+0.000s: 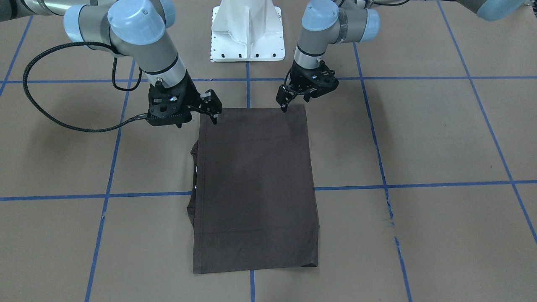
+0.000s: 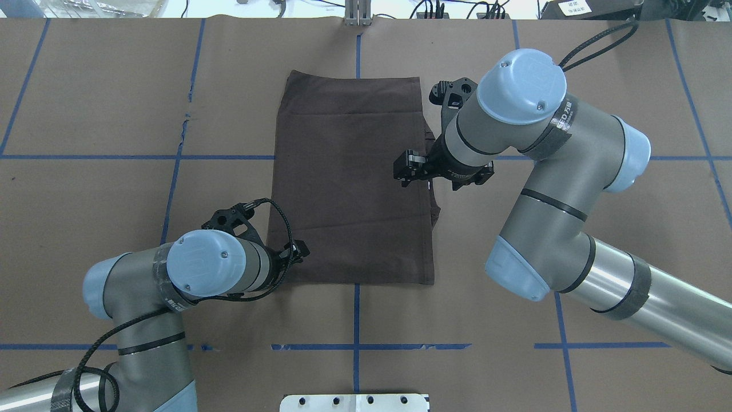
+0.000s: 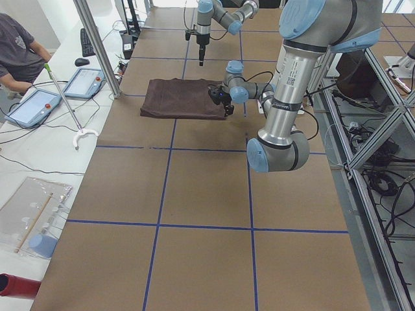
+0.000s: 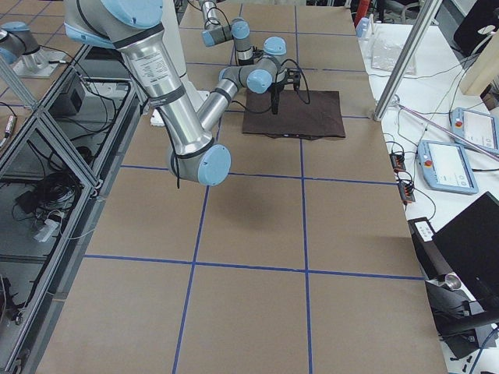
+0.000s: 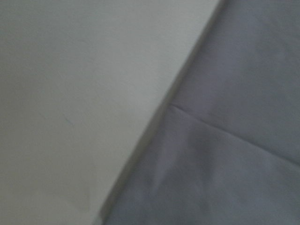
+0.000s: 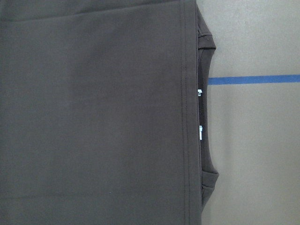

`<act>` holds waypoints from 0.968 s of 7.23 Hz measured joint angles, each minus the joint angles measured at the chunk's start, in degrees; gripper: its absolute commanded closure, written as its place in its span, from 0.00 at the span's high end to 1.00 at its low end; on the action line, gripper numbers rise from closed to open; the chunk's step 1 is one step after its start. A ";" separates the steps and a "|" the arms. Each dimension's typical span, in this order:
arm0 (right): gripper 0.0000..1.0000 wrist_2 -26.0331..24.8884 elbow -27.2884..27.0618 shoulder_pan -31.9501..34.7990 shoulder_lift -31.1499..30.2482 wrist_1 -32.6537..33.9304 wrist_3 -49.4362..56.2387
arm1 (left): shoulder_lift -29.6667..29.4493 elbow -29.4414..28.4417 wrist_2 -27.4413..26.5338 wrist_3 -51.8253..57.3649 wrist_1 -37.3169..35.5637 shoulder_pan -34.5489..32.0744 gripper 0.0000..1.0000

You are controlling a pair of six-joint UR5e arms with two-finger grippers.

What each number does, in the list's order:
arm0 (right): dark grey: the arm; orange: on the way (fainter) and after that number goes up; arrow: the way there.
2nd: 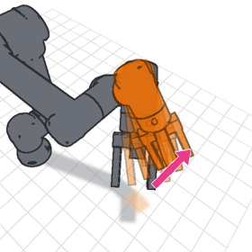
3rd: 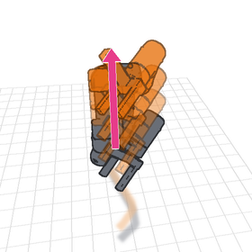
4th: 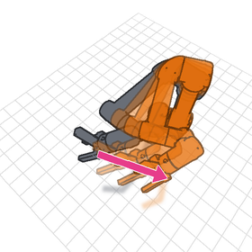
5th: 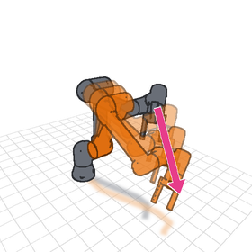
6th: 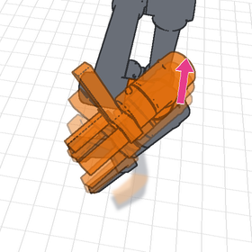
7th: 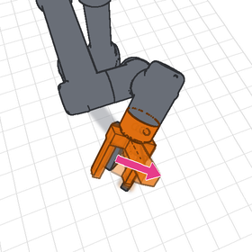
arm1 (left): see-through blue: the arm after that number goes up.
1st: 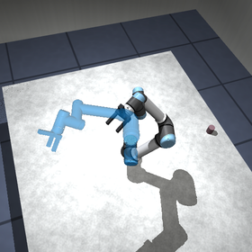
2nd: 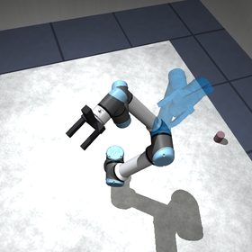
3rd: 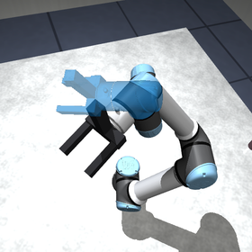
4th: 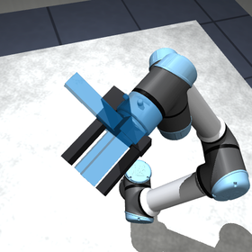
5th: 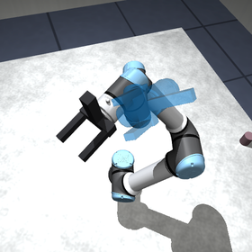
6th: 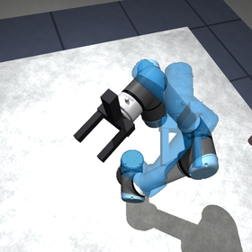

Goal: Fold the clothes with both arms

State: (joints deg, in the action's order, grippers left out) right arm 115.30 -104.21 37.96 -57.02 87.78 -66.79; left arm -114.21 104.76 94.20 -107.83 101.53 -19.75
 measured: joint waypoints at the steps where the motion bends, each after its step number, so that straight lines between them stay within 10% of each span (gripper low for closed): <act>1: 1.00 0.01 -0.02 -0.01 0.03 0.01 -0.01 | -0.01 -0.67 -0.67 -0.06 -0.15 0.07 0.90; 7: 1.00 0.01 0.12 0.01 -0.08 0.10 0.05 | 0.03 -0.64 -1.04 -0.18 -0.73 -0.26 0.22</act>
State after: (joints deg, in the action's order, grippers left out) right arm 115.31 -104.10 37.97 -57.10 87.88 -66.73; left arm -114.18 104.11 93.17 -108.00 100.80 -20.01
